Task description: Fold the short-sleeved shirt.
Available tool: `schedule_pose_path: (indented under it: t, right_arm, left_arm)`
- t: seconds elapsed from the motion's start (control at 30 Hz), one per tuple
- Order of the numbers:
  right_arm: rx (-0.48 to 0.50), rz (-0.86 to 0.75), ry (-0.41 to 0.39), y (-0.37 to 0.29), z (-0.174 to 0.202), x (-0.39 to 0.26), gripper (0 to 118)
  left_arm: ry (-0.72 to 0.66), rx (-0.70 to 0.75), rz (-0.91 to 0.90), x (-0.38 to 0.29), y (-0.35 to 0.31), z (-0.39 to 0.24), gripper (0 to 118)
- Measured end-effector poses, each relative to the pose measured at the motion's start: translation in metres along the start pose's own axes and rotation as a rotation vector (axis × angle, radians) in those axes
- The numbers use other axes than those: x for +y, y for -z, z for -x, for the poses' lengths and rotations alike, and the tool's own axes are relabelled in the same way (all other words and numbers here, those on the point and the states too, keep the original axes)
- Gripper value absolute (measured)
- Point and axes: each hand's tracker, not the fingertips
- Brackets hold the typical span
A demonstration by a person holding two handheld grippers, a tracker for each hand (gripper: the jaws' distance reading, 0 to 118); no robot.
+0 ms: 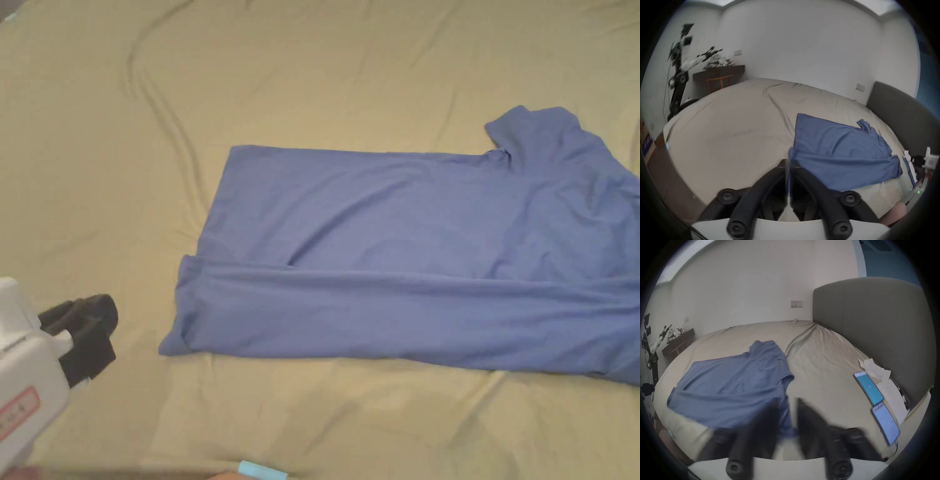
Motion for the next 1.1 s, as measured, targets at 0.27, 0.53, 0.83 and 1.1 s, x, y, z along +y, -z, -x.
schedule_pose_path:
  t: [0.27,0.53,0.83,1.1]
  right_arm:
    - [0.054,0.046,-0.208,-0.027,0.036,-0.039,1]
    - [0.091,0.008,-0.173,-0.02,0.048,-0.022,1]
    - [0.101,0.072,-0.186,0.008,0.048,-0.025,1]
    - [0.184,0.174,-0.075,0.082,0.007,-0.008,118]
  left_arm:
    - [0.104,-0.063,0.141,-0.033,0.032,-0.016,0]
    - [0.135,-0.05,0.259,-0.007,0.126,-0.037,102]
    - [0.223,-0.069,0.302,-0.022,0.129,-0.052,4]
    - [0.211,-0.121,0.258,-0.007,0.107,-0.038,4]
